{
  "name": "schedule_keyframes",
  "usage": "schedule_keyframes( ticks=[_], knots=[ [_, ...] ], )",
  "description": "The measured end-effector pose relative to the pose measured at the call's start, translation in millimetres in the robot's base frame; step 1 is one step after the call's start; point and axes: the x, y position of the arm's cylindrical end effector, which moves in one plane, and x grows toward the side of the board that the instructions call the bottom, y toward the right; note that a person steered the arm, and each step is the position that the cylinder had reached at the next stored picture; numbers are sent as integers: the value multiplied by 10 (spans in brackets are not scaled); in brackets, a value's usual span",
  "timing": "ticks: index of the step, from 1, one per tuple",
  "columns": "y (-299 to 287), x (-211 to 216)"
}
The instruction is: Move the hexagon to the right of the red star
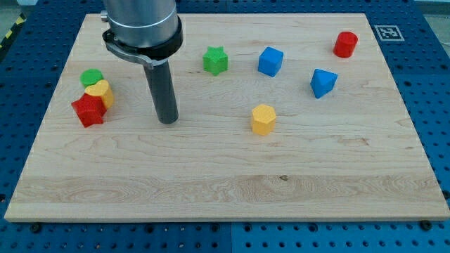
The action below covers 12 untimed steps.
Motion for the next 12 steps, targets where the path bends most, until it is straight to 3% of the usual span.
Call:
schedule_keyframes(
  ticks=[2, 4, 5, 7, 8, 9, 10, 12],
  knots=[
    [1008, 814],
    [2406, 680],
    [2435, 350],
    [506, 125],
    [771, 277],
    [1444, 324],
    [1431, 141],
    [520, 5]
  ],
)
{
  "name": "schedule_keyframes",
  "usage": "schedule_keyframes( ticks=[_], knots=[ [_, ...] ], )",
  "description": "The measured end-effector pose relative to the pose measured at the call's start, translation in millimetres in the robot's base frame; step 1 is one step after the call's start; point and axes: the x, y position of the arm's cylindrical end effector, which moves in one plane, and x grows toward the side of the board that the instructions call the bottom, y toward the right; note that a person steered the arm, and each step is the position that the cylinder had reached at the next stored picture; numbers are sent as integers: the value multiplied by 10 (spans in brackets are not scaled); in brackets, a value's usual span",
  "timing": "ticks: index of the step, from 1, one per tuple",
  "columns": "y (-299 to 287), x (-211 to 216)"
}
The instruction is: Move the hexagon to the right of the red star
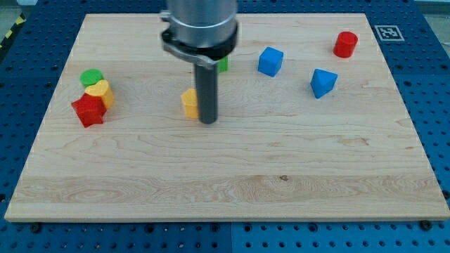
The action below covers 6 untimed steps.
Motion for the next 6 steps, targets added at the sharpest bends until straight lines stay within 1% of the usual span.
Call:
schedule_keyframes(
  ticks=[1, 2, 4, 5, 6],
  knots=[
    [-11, -85],
    [-11, -275],
    [-8, -827],
    [-163, -811],
    [-441, -627]
  ],
)
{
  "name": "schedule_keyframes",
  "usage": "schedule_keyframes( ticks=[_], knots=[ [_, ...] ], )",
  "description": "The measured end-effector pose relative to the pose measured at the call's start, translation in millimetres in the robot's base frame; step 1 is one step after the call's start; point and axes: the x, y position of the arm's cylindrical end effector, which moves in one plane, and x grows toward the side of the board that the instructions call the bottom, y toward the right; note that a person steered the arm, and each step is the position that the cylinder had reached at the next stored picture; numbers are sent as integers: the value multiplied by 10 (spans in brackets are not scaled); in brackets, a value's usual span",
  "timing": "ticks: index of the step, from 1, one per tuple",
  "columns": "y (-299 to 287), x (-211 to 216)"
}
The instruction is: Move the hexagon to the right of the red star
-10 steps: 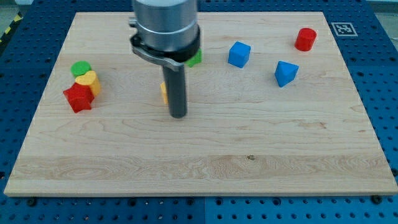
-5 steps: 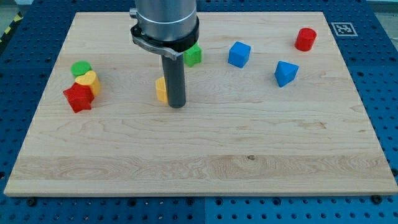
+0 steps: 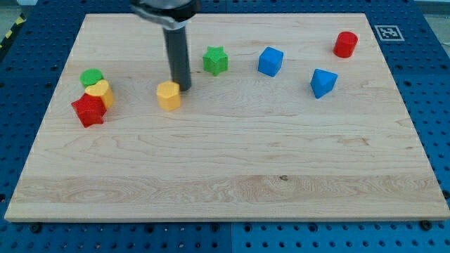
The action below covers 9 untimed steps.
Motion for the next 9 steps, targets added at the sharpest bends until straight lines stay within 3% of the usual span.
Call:
schedule_keyframes(
  ticks=[1, 3, 4, 5, 7, 9],
  knots=[
    [-128, 126],
    [556, 359],
    [520, 609],
    [200, 610],
    [273, 348],
    [-239, 367]
  ],
)
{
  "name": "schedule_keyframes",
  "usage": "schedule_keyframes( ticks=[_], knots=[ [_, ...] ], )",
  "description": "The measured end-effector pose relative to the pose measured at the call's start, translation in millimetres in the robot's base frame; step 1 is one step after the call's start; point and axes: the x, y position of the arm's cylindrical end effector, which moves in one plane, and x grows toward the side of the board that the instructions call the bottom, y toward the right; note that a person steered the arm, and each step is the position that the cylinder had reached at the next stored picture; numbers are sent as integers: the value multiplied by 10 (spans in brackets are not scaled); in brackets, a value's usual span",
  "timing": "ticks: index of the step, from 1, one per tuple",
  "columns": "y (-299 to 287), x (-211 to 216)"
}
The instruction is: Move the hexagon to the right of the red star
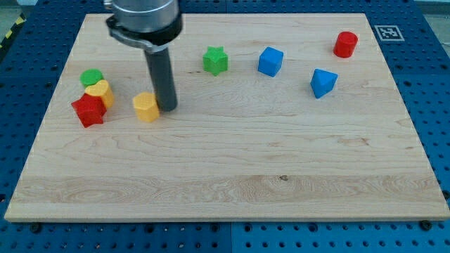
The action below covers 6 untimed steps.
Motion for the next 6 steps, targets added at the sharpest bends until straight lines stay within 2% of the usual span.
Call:
schedule_keyframes(
  ticks=[1, 3, 4, 6],
  knots=[
    [-101, 0],
    [324, 52],
    [342, 231],
    [-182, 279]
  ],
)
